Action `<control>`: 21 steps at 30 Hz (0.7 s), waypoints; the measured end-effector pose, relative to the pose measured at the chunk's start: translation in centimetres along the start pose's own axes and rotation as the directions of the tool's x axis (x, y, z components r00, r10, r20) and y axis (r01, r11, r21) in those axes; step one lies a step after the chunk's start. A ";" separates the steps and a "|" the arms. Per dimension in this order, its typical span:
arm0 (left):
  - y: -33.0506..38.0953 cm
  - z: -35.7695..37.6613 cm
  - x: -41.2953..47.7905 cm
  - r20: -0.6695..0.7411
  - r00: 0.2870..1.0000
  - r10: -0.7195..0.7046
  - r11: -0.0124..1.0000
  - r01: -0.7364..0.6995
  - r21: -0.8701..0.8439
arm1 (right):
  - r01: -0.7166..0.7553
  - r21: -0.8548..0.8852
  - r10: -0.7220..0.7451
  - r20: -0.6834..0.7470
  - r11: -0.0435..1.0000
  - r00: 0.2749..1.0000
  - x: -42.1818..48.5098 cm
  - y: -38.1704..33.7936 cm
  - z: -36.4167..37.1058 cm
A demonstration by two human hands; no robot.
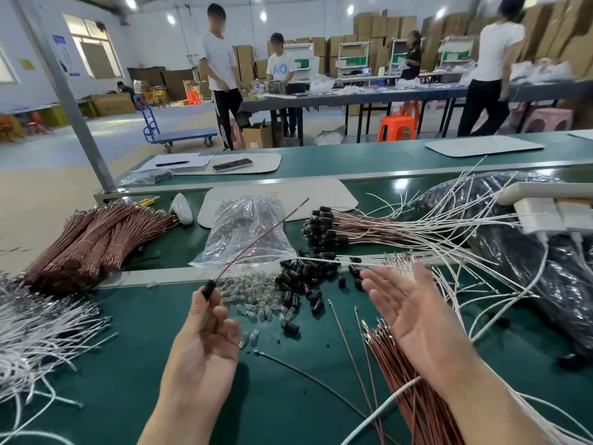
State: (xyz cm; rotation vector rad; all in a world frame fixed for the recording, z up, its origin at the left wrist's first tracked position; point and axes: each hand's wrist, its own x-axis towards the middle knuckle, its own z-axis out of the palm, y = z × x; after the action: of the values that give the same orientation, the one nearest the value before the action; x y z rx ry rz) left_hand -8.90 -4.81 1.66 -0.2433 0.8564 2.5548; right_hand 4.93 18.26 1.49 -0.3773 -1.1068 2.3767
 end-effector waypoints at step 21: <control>-5.7 1.0 -2.3 0.290 0.956 0.042 0.763 -0.218 0.608 | 0.046 -0.445 0.004 0.110 0.895 0.994 -1.2 4.8 4.5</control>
State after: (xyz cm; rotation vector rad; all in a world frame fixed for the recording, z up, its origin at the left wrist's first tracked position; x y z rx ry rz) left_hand -4.31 -0.92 0.06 0.3718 1.6041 2.1713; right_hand 2.50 12.11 0.67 -0.3893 -1.7065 2.1257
